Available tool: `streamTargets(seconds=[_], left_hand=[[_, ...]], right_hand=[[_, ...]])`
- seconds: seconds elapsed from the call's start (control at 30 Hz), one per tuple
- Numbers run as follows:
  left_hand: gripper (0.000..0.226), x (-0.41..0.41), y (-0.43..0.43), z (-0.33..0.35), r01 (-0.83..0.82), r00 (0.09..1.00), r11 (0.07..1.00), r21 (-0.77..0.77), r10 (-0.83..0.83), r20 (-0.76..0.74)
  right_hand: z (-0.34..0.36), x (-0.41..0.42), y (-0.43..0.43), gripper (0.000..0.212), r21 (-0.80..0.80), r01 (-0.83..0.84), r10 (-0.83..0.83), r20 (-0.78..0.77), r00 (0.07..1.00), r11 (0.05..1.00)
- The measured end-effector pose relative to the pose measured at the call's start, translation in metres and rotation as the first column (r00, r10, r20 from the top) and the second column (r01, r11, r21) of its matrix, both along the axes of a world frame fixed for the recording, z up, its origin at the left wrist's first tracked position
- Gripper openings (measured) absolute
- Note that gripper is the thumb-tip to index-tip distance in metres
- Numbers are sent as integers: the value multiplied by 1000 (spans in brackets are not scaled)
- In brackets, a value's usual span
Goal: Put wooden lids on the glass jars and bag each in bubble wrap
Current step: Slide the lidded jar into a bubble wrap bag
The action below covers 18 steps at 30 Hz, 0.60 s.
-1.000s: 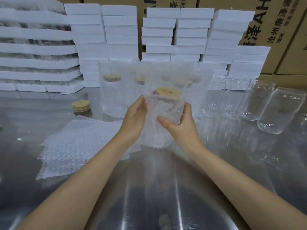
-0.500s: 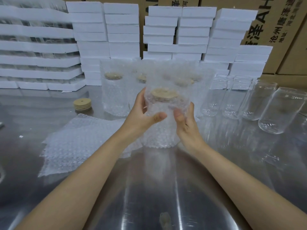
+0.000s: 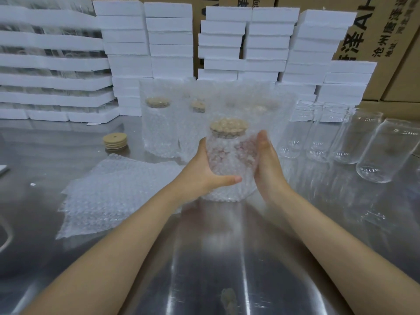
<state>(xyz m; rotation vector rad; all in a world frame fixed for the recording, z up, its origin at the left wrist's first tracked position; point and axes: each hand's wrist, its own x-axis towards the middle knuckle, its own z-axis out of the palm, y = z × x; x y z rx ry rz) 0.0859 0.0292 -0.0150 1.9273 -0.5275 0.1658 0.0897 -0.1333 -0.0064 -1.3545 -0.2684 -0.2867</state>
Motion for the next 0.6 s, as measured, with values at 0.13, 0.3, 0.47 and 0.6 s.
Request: streamTargets(seconds=[0.13,0.3,0.47,0.6], left_hand=[[96,2,3,1,-83,995,992,-96,87,44],[81,9,21,19,-176,961,873,-456,252,113],[94,18,49,34,-305,860,573,-761,509,39],[112,21,68,30,-497,680,438,-749,733,-23]], right_hand=[[-5,6,-4,49,15,41,-39,-98,994,999],[-17,9,-4,55,-149,53,-74,-134,988,987],[-26,7,1,35,-469,-14,-23,-75,997,883],[-31,-10,17,41,-834,-71,204,50,978,547]])
